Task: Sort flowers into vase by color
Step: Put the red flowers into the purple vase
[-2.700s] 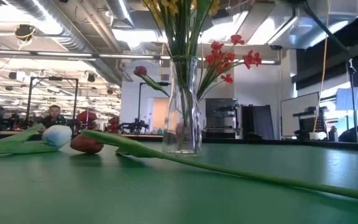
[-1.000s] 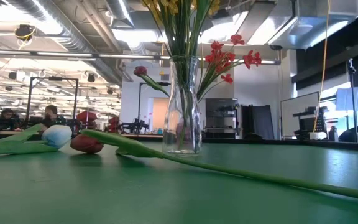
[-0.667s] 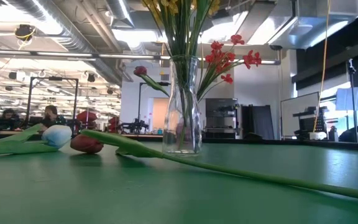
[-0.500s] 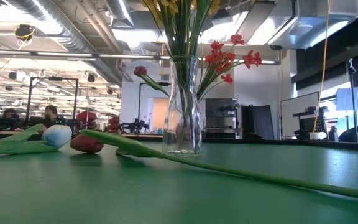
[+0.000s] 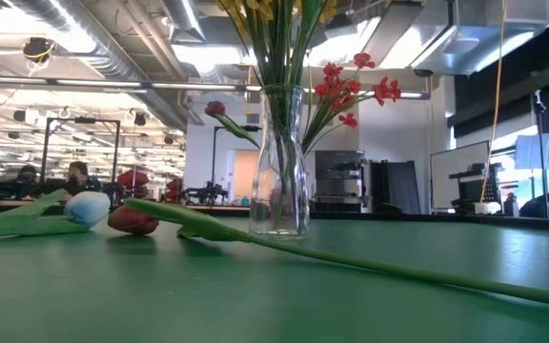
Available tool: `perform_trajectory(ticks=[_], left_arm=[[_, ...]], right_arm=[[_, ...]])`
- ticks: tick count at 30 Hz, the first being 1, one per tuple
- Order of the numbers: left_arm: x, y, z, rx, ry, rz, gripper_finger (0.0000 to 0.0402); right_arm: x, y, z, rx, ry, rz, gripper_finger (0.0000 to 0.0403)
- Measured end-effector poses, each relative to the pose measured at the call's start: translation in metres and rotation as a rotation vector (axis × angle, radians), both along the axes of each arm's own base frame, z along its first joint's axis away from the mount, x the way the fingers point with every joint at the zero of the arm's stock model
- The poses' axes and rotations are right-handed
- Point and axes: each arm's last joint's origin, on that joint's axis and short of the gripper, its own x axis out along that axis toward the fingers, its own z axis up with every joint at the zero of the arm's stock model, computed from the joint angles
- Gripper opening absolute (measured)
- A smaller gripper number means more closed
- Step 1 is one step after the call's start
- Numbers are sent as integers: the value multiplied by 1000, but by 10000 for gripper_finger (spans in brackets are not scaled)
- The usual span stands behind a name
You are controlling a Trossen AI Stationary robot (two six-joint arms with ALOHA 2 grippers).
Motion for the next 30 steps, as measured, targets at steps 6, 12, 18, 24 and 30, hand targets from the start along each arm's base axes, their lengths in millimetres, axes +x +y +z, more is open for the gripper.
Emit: perform_trajectory(ticks=[6,12,18,24,30], left_arm=[[-3,-2,-1,-12,22,86,8],[-15,4,6,-12,19,144,8],[-33,14,5,-14,38,204,7],[-48,20,-22,-32,-48,209,7],[-51,30,-77,-68,-141,234,7]], right_arm=[[-11,0,1,-10,81,-78,95],[-47,3,14,-6,172,-120,204],[-86,4,10,82,377,-239,254],[-105,18,-30,164,395,-236,230],[-129,39,-87,198,274,-225,197]])
